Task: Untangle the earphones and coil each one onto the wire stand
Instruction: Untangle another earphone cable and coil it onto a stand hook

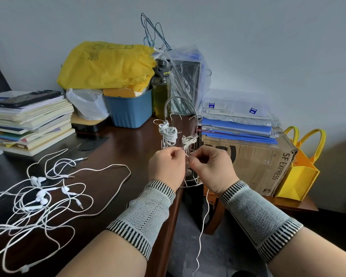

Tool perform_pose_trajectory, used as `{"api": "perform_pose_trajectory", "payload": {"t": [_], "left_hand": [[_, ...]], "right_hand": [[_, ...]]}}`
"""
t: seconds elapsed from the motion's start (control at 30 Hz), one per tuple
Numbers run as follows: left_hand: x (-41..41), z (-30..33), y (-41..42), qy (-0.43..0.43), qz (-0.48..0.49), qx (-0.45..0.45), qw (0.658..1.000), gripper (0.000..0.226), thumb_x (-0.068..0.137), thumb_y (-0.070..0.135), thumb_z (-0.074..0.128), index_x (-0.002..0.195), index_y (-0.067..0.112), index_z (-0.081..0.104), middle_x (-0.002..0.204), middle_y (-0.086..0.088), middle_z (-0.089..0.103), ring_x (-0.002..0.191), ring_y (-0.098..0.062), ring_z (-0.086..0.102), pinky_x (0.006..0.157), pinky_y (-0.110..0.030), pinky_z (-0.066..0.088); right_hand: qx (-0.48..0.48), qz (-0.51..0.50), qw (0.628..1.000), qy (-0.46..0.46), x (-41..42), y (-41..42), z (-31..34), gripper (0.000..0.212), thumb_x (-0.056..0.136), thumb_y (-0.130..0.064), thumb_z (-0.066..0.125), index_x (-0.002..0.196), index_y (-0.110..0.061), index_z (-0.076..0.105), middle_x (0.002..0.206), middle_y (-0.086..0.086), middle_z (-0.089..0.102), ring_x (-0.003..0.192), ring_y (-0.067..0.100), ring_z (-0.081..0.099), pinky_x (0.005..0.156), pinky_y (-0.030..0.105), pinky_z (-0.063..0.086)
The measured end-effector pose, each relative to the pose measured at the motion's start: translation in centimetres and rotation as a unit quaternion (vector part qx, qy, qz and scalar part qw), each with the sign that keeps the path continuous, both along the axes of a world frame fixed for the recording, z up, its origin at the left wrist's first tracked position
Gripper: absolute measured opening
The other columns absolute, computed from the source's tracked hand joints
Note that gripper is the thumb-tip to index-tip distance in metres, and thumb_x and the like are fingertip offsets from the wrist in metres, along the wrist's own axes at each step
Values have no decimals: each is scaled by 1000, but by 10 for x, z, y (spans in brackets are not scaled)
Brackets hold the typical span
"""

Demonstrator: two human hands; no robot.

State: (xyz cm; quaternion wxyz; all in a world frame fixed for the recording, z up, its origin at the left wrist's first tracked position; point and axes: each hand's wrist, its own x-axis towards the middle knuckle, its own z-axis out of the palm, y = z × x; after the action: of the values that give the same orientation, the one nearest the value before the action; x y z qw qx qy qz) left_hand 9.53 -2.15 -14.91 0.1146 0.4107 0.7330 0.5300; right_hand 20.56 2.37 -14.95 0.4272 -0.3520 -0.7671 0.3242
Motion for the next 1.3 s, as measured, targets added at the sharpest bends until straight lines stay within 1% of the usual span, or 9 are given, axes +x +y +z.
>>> {"api": "perform_pose_trajectory", "payload": {"t": [0.17,0.33,0.47,0.57,0.67,0.8,0.9,1.1,1.3], "left_hand": [[1,-3,1,2,6,13,1000,50,95,24,52,46,20,47,37,12,47,42,-7,44,50,-23,30],[4,-3,0,47,-2,13,999,24,94,25,54,105,22,75,101,5,74,83,-4,64,75,-18,50],[7,0,-1,65,-10,14,998,28,94,20,52,111,21,73,109,3,71,94,-9,64,85,-23,51],[8,0,0,-1,-52,47,998,27,96,12,50,113,17,71,105,5,70,74,1,66,74,-18,55],[11,-1,2,-47,-86,69,993,31,98,12,50,124,14,65,110,1,70,83,-13,71,76,-29,59],[12,-4,4,-64,-121,64,988,34,99,15,49,132,15,59,65,6,59,45,-1,53,50,-15,44],[13,-4,6,-62,-110,60,990,32,99,17,51,130,18,60,59,8,55,41,1,49,51,-10,41],[1,-13,11,-80,0,83,993,28,94,25,57,121,20,66,93,-5,73,83,-25,70,81,-43,58],[-10,-12,11,-91,58,82,991,23,98,23,52,115,16,66,101,-11,71,91,-31,68,83,-46,56]], "right_hand": [[16,-12,1000,-13,1,3,-5,19,80,-13,68,64,-22,63,54,-11,59,49,1,51,50,15,43],[22,-9,1000,-20,3,6,-8,20,79,-11,67,64,-24,62,62,-8,63,54,1,53,57,18,45],[49,-55,997,-17,5,12,-10,22,76,-14,69,64,-29,59,79,-11,58,67,-4,51,65,13,38],[58,-84,995,-8,7,16,-11,17,76,-15,69,65,-26,60,88,-6,59,77,-7,49,70,18,39],[50,-92,994,-14,9,18,-12,15,76,-14,67,66,-24,61,91,-4,61,78,-6,50,73,22,40],[45,-104,993,-10,12,20,-13,14,75,-14,68,66,-23,64,86,-7,64,78,1,55,79,28,48],[49,-102,994,-14,11,20,-9,14,76,-14,69,68,-24,66,83,-12,65,73,1,55,78,27,49],[41,-47,997,-42,-10,17,5,10,80,-16,69,72,-23,69,84,-11,67,71,-1,56,76,25,50],[-14,-3,999,-48,-36,20,8,15,82,-16,68,69,-24,67,75,-6,68,69,11,63,74,33,57]]}}
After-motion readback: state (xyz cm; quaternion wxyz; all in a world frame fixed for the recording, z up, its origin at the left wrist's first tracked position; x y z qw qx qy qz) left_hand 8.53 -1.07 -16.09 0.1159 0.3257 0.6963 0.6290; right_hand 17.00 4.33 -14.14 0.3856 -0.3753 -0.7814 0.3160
